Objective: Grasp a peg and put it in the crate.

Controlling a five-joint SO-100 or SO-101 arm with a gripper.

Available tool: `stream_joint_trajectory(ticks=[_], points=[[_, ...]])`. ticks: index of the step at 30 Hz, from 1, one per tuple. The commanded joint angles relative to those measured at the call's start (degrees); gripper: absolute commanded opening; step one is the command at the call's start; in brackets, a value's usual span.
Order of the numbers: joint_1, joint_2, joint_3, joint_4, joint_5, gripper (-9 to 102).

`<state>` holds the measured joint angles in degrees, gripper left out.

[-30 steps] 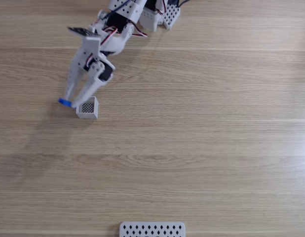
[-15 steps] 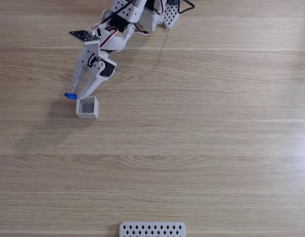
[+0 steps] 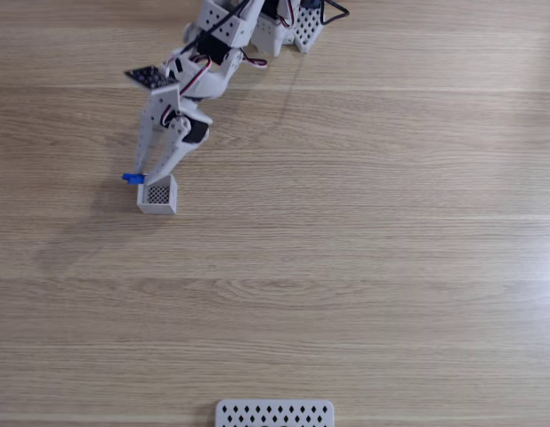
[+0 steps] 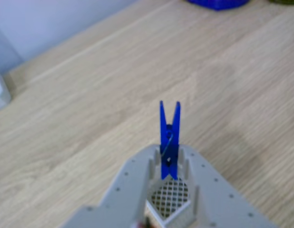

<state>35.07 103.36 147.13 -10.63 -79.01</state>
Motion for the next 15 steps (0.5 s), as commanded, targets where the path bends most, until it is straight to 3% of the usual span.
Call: stream_joint_trajectory(ticks=[1, 6, 12, 15], points=[[-0.6, -0.2, -6.8, -2.1, 0.4, 0], [-0.4, -1.0, -7.2, -2.1, 0.4, 2], [-0.1, -0.3, -6.9, -2.1, 0.4, 21], [-0.2, -0.2, -7.6, -2.1, 0.4, 24]])
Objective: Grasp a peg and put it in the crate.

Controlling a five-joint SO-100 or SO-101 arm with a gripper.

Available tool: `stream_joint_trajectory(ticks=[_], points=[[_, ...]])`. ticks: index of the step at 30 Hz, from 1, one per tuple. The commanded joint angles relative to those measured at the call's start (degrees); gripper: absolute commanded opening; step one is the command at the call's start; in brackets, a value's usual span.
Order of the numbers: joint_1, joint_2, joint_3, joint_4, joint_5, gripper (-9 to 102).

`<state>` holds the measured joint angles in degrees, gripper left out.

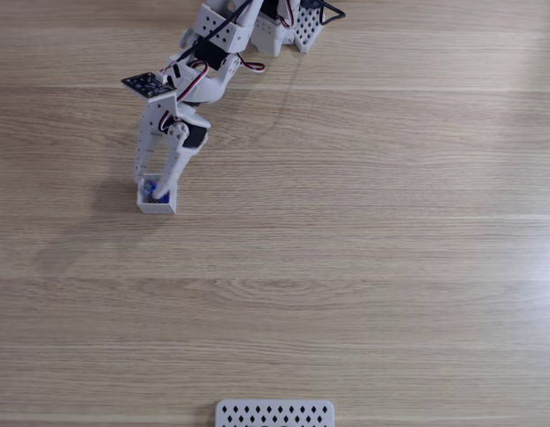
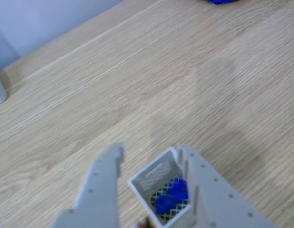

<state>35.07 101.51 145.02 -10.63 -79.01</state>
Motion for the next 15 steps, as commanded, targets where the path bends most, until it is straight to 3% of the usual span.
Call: stream_joint_trajectory(ticks=[1, 4, 7, 11, 15], points=[[-0.2, 1.7, -5.4, -2.1, 0.4, 23], [-0.1, 1.8, -5.4, -2.1, 0.4, 15], [-0.2, 2.8, -5.5, -2.1, 0.4, -3], [-0.5, 5.2, -5.1, -2.1, 0.4, 2], [-0.6, 6.0, -5.0, -2.1, 0.4, -1]])
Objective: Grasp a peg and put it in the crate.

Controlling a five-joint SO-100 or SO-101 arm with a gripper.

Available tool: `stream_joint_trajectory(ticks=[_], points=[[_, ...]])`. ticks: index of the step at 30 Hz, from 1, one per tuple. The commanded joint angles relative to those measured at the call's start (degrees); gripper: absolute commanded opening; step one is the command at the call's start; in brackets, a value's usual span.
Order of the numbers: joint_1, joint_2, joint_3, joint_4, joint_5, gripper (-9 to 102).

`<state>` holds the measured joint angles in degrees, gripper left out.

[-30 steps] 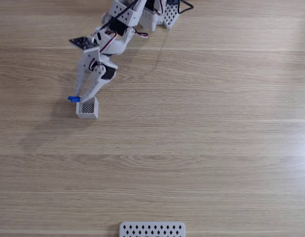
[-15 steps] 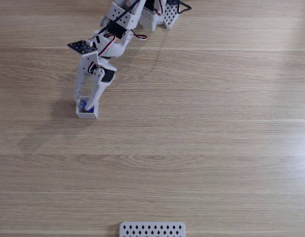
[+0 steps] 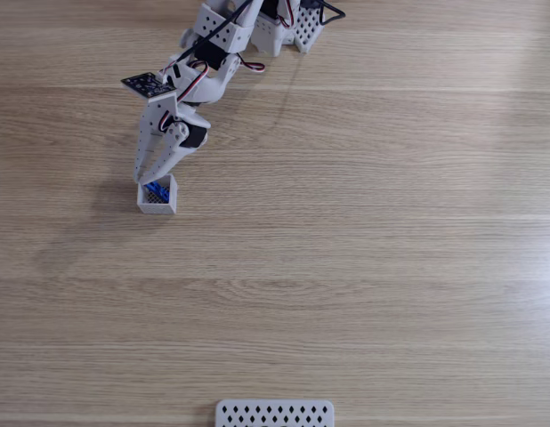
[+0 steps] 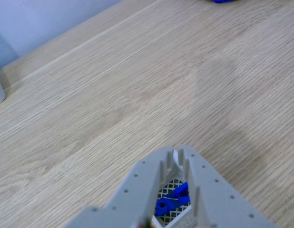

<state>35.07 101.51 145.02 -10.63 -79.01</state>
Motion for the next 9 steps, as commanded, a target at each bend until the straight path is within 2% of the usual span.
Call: stream_joint_trajectory(ticks=[1, 9], points=[[-0.6, 6.0, -5.1, -2.1, 0.4, -1], [-0.5, 6.1, -5.4, -2.1, 0.4, -1]])
